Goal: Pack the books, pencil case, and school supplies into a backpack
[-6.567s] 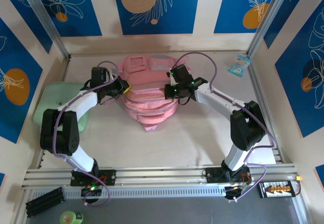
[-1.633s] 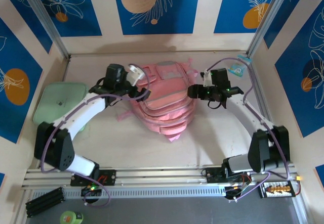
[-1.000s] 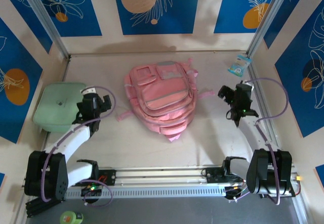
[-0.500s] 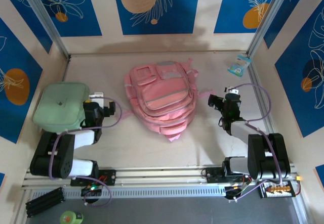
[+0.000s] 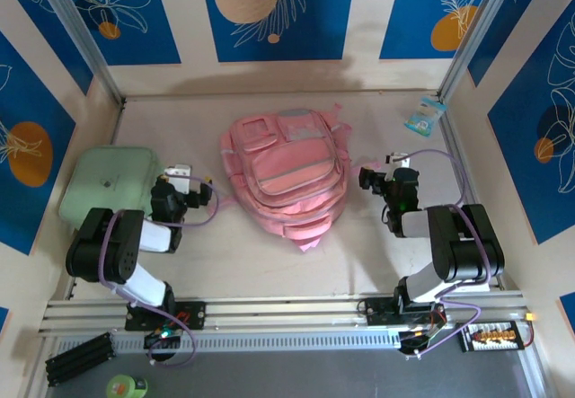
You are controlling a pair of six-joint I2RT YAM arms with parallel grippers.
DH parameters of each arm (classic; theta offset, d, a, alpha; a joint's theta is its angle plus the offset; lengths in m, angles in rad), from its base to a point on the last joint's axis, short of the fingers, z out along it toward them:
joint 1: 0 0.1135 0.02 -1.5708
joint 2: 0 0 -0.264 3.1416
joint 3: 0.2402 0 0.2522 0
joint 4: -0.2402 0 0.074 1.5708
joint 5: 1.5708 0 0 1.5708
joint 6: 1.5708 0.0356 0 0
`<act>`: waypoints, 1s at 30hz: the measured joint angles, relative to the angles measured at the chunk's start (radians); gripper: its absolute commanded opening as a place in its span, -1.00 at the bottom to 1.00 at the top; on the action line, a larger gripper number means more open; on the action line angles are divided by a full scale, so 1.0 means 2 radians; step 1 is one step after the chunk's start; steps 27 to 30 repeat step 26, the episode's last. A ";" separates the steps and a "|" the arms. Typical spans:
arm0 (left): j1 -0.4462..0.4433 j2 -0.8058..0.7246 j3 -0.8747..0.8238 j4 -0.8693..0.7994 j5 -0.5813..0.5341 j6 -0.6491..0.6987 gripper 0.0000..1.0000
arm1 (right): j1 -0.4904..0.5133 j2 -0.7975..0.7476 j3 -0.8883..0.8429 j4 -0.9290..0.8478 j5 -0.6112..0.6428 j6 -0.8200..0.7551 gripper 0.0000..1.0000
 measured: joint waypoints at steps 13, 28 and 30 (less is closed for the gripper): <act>0.000 0.000 0.046 -0.055 0.003 0.000 0.99 | 0.000 0.000 0.000 0.004 0.008 0.000 0.98; 0.005 0.000 0.049 -0.075 0.019 0.000 0.99 | 0.000 0.000 0.000 0.004 0.009 0.000 0.98; 0.005 0.000 0.049 -0.075 0.019 0.000 0.99 | 0.000 0.000 0.000 0.004 0.009 0.000 0.98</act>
